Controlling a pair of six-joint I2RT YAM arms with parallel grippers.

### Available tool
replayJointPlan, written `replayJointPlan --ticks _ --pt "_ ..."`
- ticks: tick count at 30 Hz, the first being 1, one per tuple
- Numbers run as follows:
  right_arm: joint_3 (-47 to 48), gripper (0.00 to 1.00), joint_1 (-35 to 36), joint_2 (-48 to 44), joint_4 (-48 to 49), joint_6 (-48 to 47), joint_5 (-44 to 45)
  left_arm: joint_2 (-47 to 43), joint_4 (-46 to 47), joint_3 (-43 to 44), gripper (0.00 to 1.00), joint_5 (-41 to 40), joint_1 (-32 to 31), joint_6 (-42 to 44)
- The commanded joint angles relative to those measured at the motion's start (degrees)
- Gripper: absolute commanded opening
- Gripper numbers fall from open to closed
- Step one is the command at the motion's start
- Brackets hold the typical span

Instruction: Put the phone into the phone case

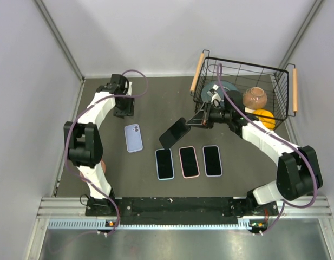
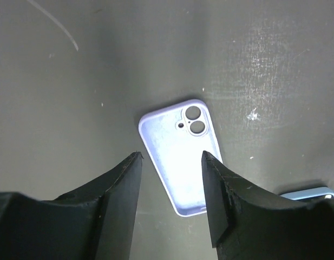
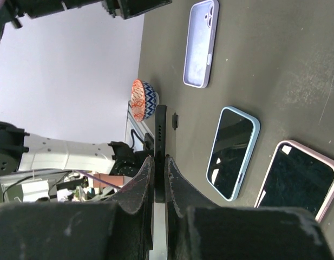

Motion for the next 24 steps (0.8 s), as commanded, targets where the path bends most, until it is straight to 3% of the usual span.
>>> replayJointPlan --ticks 1,5,14,24 --pt "-0.09 0.0 -0.49 -4.91 3.39 0.89 -1.98 3.56 -0.15 4.23 0.54 4.56 0.13 10.41" --pt "0.0 0.0 -0.75 -6.4 1.37 -0.86 -2.42 7.26 1.43 5.46 0.56 4.57 -0.93 15.68" --pt "0.52 0.0 -1.9 -9.31 -3.29 -3.86 -3.39 12.89 2.75 3.88 0.56 3.77 -1.02 18.06" --pt "2.37 0.0 -2.6 -7.2 -4.61 -5.7 -4.09 16.58 3.8 3.1 0.53 -2.73 -1.02 18.5"
